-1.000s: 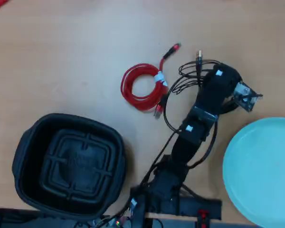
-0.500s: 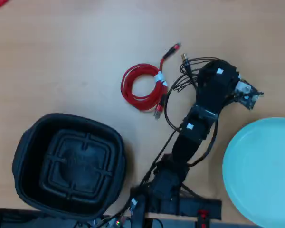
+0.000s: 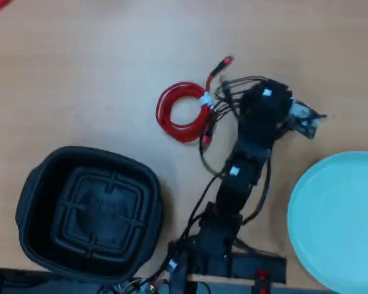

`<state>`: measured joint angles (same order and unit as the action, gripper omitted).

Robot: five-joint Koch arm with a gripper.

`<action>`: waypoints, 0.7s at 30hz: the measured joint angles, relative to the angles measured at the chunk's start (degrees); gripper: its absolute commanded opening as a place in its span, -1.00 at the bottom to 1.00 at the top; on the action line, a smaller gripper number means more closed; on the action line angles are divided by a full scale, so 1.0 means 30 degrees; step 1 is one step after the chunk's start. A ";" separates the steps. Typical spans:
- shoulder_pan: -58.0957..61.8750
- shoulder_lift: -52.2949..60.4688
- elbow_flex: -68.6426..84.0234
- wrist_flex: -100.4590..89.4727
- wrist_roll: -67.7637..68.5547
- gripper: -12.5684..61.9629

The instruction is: Put a black charging cable in a black bowl and put a red charging cable in a green bowl

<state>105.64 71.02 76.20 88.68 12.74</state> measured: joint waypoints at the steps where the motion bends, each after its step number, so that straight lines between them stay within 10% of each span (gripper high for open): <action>1: -0.0234 0.0850 0.0000 -0.0146 0.0059 -0.86; 21: -0.3691 1.2451 -0.0088 -0.1494 0.0879 -0.86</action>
<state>94.57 108.37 75.94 84.20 15.38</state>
